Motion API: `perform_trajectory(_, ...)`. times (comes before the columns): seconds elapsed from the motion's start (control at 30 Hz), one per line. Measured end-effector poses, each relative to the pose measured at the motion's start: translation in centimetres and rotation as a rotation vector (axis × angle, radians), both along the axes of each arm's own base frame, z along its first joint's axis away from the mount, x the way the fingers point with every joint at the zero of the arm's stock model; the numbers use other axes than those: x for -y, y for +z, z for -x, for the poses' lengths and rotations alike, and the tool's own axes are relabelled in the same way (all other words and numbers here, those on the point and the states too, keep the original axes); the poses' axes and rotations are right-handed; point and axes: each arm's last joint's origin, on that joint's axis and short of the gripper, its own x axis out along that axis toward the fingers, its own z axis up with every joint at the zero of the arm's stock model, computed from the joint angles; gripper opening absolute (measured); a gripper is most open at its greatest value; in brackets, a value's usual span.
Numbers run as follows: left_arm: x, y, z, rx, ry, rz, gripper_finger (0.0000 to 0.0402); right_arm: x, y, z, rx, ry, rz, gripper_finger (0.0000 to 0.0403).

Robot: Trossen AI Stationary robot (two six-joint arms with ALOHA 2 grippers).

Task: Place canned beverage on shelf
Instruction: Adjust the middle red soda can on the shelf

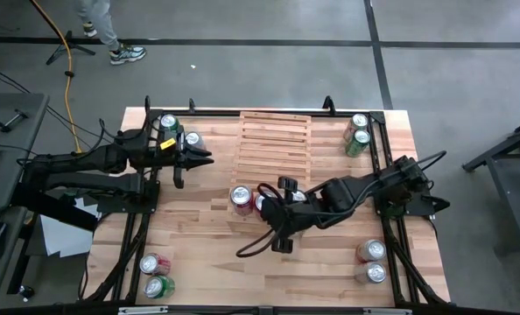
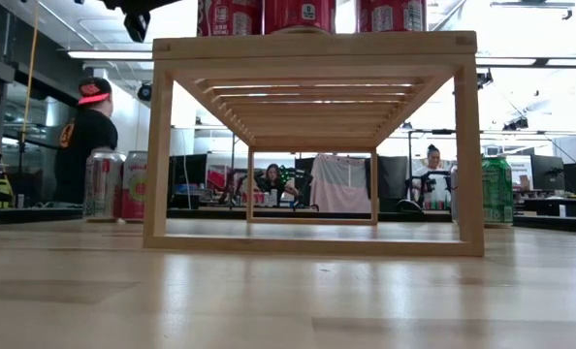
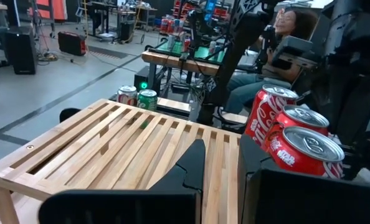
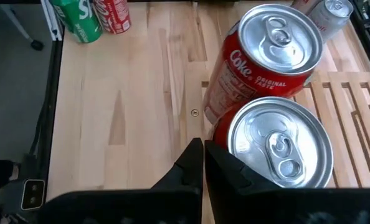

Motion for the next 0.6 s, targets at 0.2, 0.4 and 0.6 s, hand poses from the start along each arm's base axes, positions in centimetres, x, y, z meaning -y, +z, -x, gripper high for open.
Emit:
perform_trajectory(0.2, 0.0, 0.0, 0.0, 0.0, -0.001, -0.011, 0.0, 0.6, -0.1, -0.1, -0.012, -0.017, 0.008, 0.0)
perform_trajectory(0.4, 0.0, 0.0, 0.0, -0.001, -0.001, -0.012, 0.0, 0.8, -0.1, -0.1, -0.021, -0.018, 0.016, 0.0)
perform_trajectory(0.6, 0.0, 0.2, 0.2, 0.012, -0.002, -0.03, 0.0, 0.8, 1.1, 0.2, -0.008, 0.013, -0.025, 0.0)
